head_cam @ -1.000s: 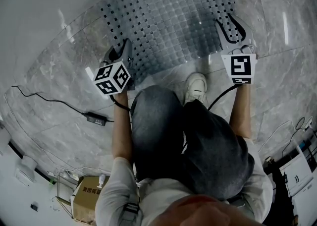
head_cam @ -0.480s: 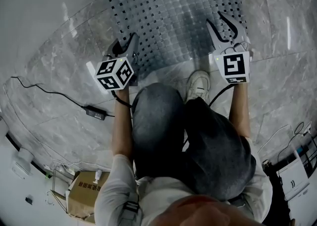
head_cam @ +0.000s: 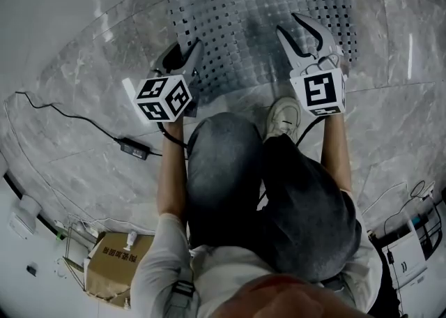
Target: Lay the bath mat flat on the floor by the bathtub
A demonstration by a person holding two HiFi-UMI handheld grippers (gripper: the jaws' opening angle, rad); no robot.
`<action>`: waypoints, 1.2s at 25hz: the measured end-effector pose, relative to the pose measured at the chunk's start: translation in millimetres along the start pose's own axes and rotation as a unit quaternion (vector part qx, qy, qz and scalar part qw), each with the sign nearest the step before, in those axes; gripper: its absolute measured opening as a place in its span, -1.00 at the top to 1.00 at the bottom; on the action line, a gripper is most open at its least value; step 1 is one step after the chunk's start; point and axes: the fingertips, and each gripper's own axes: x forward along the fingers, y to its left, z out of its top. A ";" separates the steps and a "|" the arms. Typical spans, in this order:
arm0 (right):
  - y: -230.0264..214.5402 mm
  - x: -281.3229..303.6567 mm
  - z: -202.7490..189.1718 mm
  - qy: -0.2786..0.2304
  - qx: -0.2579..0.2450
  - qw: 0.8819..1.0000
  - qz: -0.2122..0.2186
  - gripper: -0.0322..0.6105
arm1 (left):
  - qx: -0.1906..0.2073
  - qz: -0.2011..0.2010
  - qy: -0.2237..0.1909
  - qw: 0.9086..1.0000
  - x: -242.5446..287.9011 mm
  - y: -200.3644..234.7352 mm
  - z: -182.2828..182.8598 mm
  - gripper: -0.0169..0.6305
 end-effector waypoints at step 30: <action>14.1 -1.8 11.9 -0.015 0.003 1.000 0.009 0.41 | -0.004 -0.086 -0.021 0.996 -33.4 -51.7 21.0 0.41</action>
